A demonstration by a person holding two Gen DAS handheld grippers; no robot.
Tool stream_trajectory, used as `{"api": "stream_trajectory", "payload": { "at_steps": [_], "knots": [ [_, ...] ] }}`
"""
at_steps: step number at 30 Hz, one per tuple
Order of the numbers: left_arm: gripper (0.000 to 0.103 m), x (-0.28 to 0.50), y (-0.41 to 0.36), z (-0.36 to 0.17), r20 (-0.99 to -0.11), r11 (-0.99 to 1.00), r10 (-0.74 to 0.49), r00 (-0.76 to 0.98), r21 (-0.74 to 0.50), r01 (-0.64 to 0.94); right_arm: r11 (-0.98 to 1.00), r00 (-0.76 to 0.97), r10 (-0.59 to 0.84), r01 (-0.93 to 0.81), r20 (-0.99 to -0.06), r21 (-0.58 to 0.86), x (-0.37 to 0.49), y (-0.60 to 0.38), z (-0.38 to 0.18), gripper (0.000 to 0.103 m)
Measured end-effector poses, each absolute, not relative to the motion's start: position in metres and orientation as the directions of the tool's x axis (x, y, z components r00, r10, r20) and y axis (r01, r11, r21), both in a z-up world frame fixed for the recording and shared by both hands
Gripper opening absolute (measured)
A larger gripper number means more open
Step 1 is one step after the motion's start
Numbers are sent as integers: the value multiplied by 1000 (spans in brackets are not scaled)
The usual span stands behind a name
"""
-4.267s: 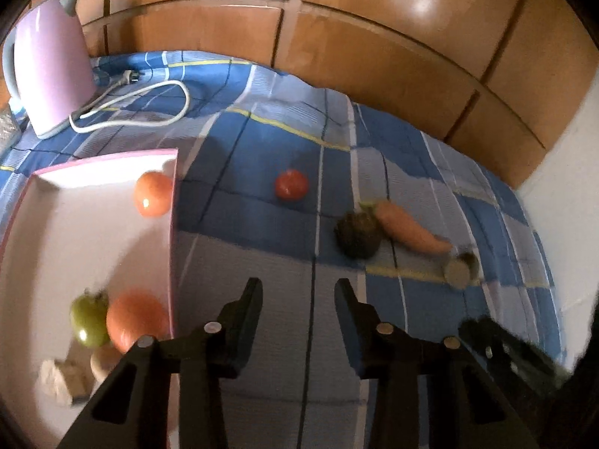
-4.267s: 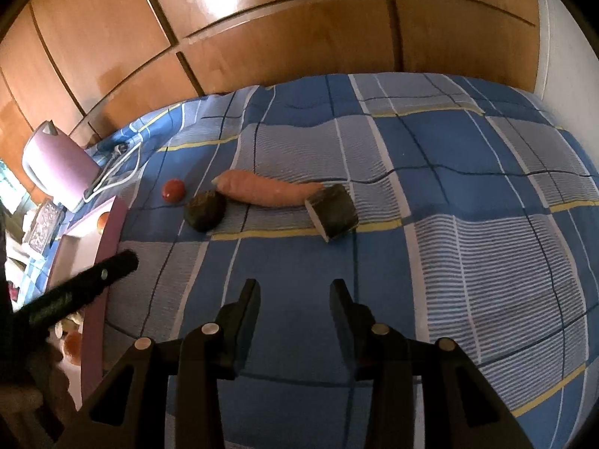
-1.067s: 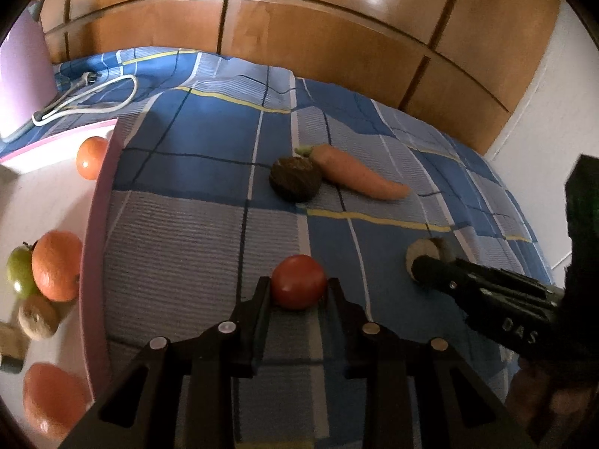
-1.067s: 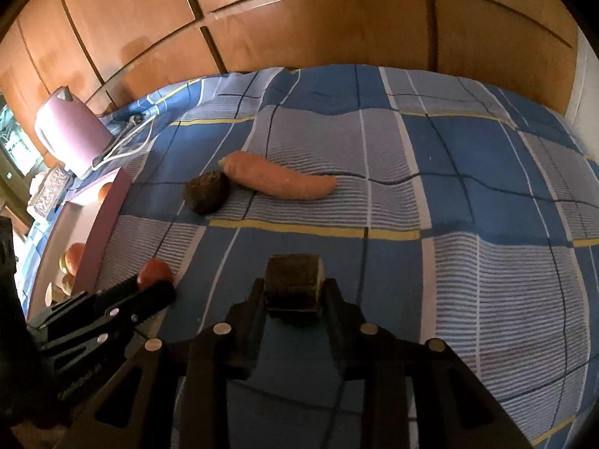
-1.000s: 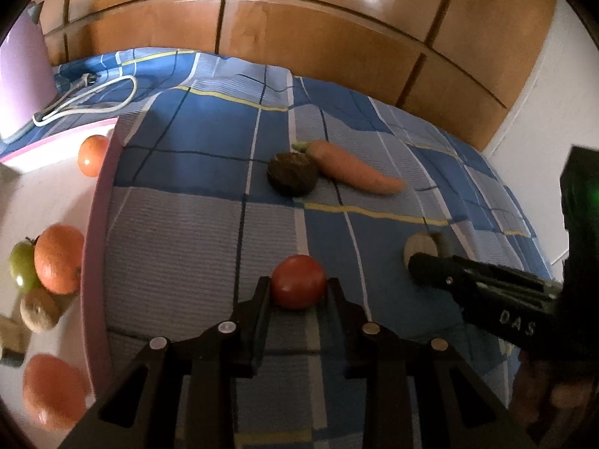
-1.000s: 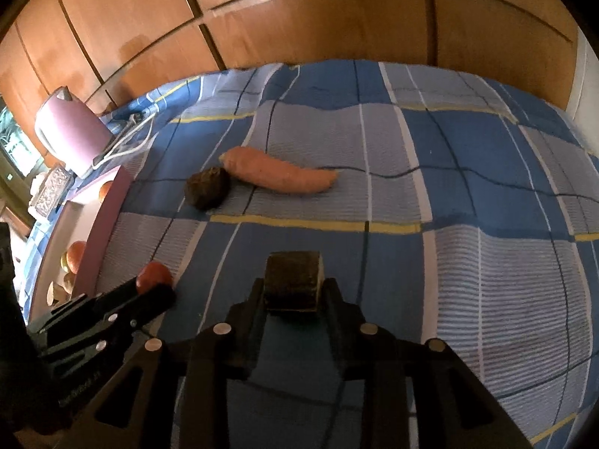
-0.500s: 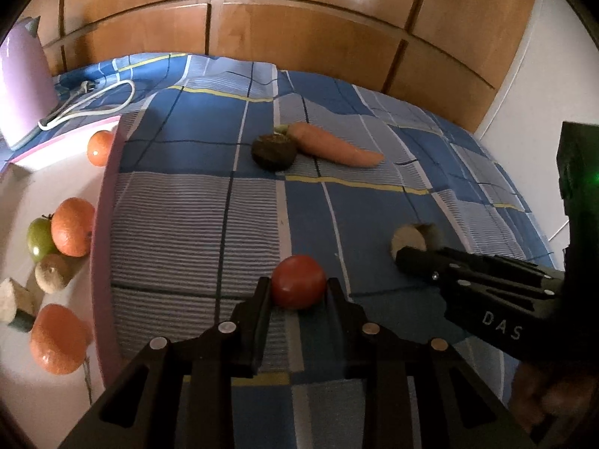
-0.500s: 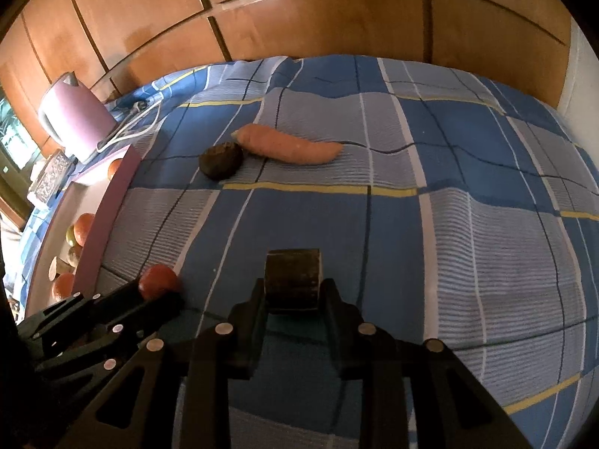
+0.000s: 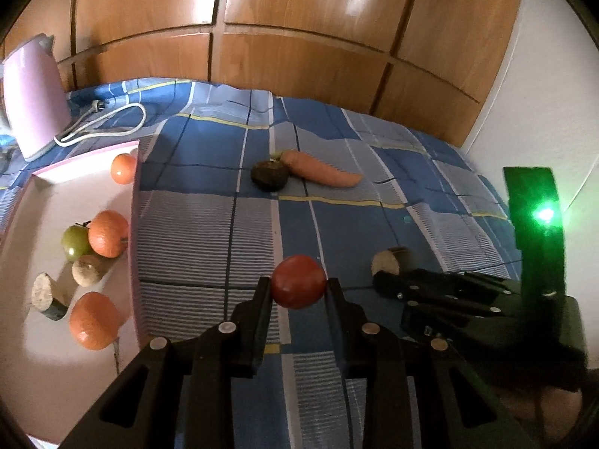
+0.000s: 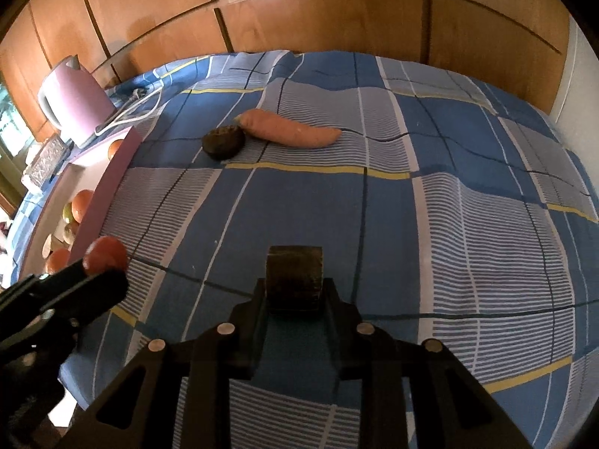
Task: Organize fruits
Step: 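Lift the tomato with the left tool while the right tool lifts the dark piece toward the tray, then lower the tomato into the tray with the left tool while the right tool lowers the dark piece, opening both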
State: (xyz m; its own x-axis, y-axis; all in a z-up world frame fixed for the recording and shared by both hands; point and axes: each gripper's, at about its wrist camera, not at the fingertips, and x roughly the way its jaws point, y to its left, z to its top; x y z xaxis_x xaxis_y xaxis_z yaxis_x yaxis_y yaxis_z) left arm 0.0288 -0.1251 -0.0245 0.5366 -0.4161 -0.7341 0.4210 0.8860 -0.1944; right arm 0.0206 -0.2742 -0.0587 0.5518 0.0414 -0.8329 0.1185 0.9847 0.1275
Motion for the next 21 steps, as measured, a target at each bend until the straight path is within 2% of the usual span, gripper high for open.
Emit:
{"api": "stream_trajectory", "payload": {
  "at_steps": [21],
  "knots": [
    [29,23,-92,-15,-709,909,-395,585,-210,359,989,561,25,108,-827,103,15,-262,-58,26]
  ]
}}
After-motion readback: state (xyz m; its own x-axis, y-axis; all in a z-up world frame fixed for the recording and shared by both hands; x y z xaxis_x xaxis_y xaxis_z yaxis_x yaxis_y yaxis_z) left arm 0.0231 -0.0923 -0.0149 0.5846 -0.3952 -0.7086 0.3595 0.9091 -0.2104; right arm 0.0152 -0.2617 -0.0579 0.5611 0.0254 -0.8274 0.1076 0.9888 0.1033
